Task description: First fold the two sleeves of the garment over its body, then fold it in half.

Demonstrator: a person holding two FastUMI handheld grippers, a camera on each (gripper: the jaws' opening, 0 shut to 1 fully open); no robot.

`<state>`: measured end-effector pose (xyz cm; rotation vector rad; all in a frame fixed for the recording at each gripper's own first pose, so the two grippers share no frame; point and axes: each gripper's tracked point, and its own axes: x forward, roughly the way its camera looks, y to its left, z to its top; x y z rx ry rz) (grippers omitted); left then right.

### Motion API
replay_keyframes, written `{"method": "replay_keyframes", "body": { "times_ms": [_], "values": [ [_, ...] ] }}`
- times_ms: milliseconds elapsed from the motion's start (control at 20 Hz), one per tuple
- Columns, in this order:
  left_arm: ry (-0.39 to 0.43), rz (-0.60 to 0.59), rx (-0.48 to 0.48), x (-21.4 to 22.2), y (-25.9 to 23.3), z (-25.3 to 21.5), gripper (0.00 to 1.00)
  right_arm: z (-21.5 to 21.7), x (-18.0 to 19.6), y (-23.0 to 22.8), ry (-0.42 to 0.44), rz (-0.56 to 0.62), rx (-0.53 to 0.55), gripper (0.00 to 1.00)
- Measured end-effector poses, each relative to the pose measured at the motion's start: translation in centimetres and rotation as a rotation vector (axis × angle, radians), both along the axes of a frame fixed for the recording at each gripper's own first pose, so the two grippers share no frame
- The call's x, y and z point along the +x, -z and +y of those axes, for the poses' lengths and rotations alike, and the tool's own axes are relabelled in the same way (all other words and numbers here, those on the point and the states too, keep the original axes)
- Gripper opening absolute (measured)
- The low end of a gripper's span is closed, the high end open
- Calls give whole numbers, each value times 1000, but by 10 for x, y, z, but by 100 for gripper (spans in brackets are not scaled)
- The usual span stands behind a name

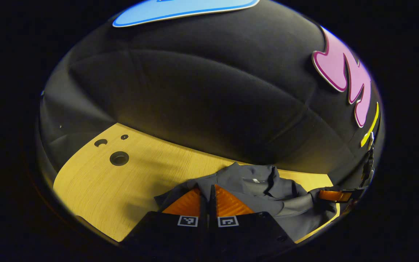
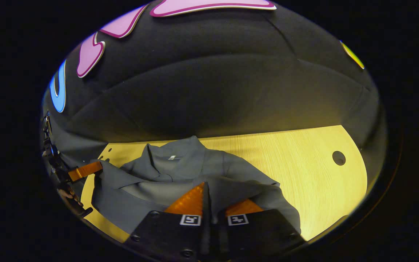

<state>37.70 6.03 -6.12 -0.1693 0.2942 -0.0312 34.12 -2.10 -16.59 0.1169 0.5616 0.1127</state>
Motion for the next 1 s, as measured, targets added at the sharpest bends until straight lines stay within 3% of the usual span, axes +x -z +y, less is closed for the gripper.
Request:
{"method": "replay_keyframes", "body": {
  "times_ms": [50,100,150,250,300,400,450,500,550,600,650,700,850,1000],
  "values": [
    [-5,9,31,-2,-1,-1,7,-3,-1,-2,7,0,-12,17],
    [-18,19,61,-5,-1,-1,10,-4,-5,-5,8,-4,-18,16],
    [-33,22,75,-9,-3,-1,10,-4,-8,-10,4,-11,-11,38],
    [-33,1,62,-18,-15,-8,13,-7,-17,-18,9,-25,0,42],
    [-38,-12,58,-24,-22,-10,29,-7,-21,-22,8,-30,8,44],
    [-41,-34,63,-32,-34,-9,63,-13,-32,-29,11,-41,-3,68],
    [-37,-42,67,-40,-43,-9,64,-18,-38,-33,14,-50,-16,85],
    [-35,-53,75,-49,-51,-10,68,-22,-43,-37,19,-58,-25,72],
    [-36,-66,84,-57,-60,-11,70,-24,-49,-43,22,-68,-20,72],
    [-41,-81,97,-69,-69,-11,76,-25,-57,-48,31,-77,-11,92],
    [-58,-101,110,-83,-79,-9,78,-27,-62,-55,39,-89,0,85],
    [-68,-125,112,-96,-90,-9,79,-31,-69,-60,46,-105,-5,99],
    [-84,-181,112,-142,-118,-16,85,-44,-86,-81,33,-168,-95,99],
    [-138,-222,106,-191,-141,-13,95,-44,-116,-116,21,-225,-92,99]
  ]
}}
